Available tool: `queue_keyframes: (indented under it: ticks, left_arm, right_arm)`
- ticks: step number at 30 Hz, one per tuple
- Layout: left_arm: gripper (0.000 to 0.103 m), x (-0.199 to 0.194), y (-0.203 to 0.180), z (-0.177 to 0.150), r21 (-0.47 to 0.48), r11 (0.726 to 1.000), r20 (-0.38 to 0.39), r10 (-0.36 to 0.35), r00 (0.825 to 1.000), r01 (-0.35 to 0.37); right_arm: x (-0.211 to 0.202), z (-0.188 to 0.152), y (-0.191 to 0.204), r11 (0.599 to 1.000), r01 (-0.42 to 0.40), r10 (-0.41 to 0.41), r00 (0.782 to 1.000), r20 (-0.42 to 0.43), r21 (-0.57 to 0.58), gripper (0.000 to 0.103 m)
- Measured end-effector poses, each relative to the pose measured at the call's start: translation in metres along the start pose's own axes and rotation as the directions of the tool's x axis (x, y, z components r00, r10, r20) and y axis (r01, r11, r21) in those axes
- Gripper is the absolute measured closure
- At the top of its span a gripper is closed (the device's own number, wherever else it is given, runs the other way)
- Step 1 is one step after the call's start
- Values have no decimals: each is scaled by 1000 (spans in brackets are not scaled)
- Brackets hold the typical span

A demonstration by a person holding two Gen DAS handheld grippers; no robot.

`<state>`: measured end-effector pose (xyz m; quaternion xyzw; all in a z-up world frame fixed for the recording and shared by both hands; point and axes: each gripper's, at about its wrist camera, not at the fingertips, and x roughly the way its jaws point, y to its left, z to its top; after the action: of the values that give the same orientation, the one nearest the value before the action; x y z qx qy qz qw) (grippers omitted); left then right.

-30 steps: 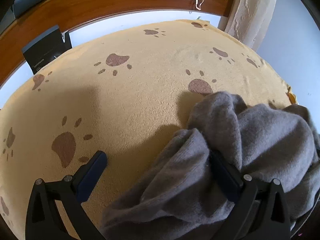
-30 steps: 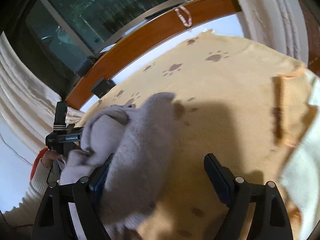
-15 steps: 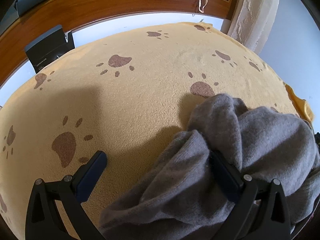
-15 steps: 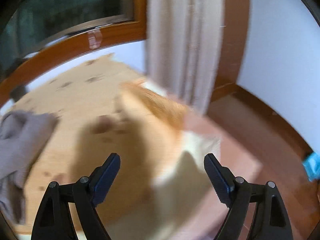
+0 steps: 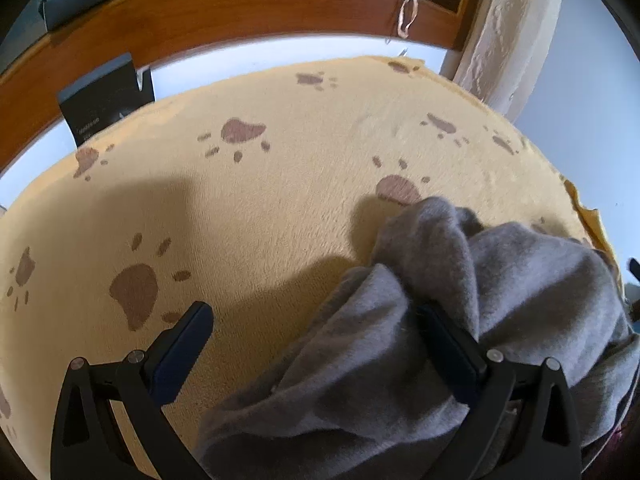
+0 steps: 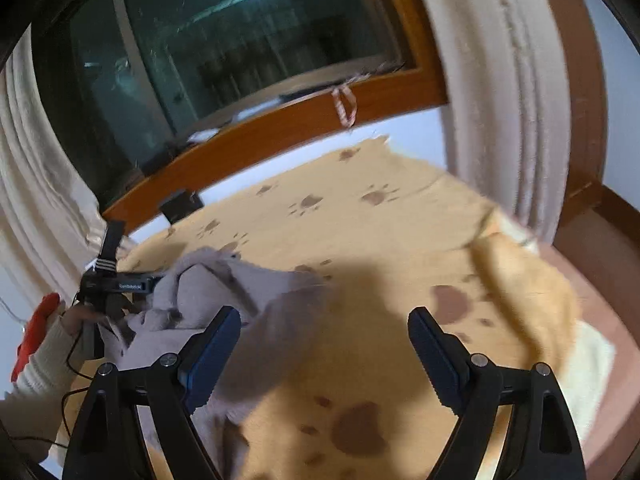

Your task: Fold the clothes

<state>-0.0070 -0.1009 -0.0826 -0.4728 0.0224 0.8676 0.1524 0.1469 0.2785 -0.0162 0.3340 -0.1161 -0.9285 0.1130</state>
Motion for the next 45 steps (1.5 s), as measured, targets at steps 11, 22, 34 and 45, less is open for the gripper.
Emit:
queue_keyframes:
  ticks: [11, 22, 34, 45]
  left_arm:
    - [1, 3, 0, 34, 43, 999, -6, 34, 999, -33]
    - [1, 41, -34, 62, 260, 950, -55, 193, 980, -173]
    - [0, 46, -21, 64, 274, 932, -69, 266, 962, -238]
    - [9, 47, -17, 57, 311, 934, -94, 213, 973, -175]
  right_arm:
    - [62, 0, -4, 1000, -5, 8, 989, -150, 20, 15]
    - [75, -15, 0, 1000, 15, -20, 979, -201, -24, 0]
    - [81, -17, 10, 995, 27, -48, 974, -222, -93, 0]
    - [83, -15, 9, 994, 31, -54, 973, -226, -102, 0]
